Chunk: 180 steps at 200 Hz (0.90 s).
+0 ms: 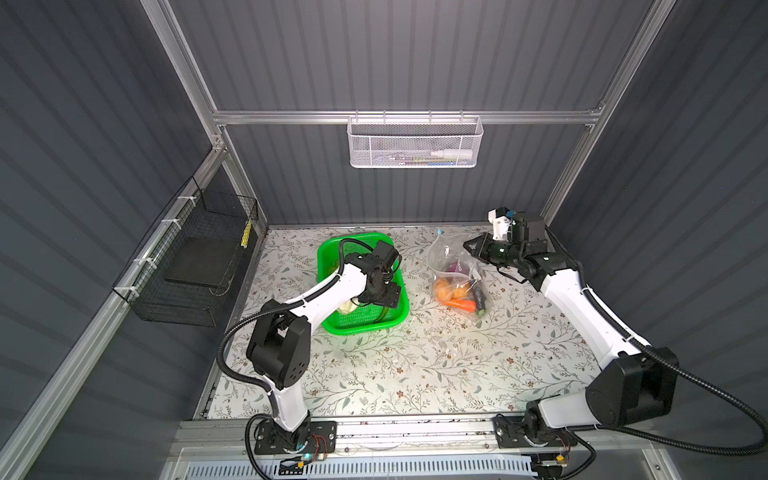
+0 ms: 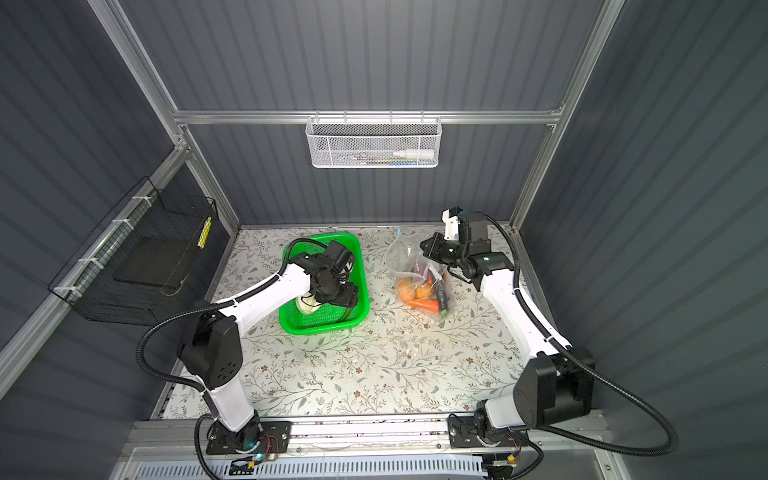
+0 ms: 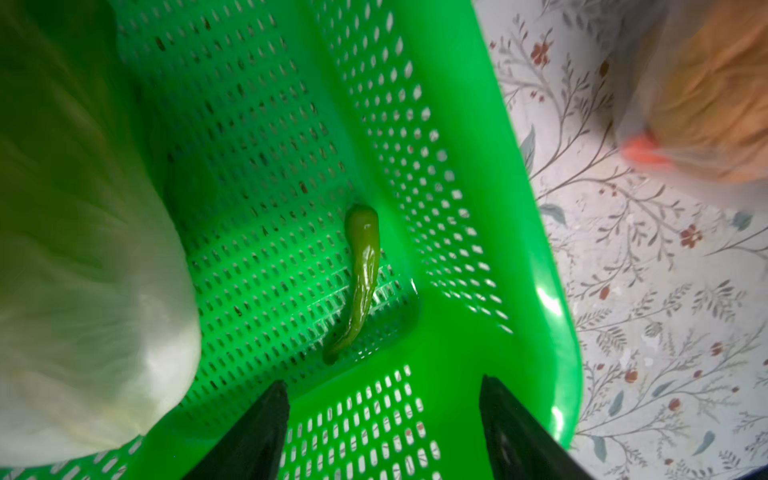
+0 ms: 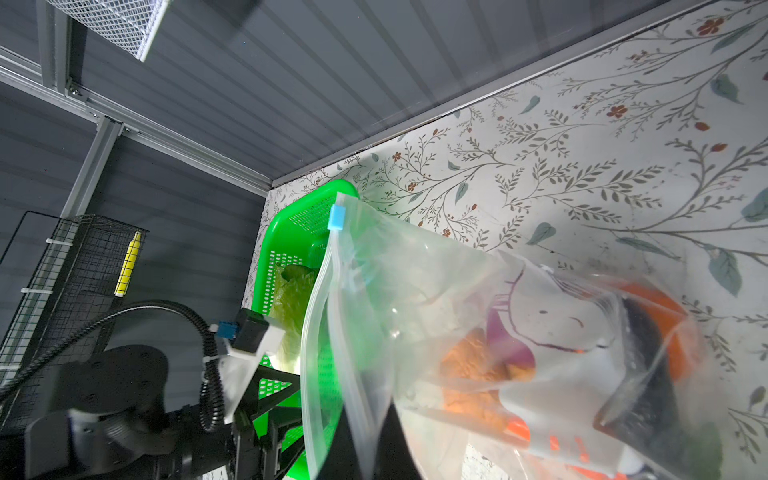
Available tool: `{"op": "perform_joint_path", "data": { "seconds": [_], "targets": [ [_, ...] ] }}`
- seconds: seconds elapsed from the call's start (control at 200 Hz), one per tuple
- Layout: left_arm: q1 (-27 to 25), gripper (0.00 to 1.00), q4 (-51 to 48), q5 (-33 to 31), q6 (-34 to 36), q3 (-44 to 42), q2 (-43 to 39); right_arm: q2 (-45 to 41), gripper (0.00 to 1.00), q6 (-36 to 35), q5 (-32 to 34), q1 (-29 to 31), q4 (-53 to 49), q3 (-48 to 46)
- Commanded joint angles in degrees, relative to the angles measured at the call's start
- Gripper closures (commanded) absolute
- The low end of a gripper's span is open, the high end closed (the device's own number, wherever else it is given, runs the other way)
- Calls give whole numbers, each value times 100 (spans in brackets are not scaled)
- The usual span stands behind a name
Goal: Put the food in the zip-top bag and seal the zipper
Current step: 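Lower the left gripper beside the lettuce and close it on the green pepper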
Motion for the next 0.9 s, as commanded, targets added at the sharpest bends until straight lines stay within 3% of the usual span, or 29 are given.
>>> {"op": "perform_joint_path", "data": {
  "seconds": [0.0, 0.235, 0.51, 0.895],
  "targets": [
    [34, 22, 48, 309, 347, -164, 218, -133, 100, -17, 48, -23, 26, -7],
    [26, 21, 179, 504, 460, -181, 675, -143, 100, -5, 84, -32, 29, -41],
    [18, 29, 364, 321, 476, -114, 1128, -162, 100, -6, 101, -41, 22, -51],
    [18, 71, 488, 333, 369, -101, 1154, -159, 100, 4, 121, -37, 22, -43]
  ]
}}
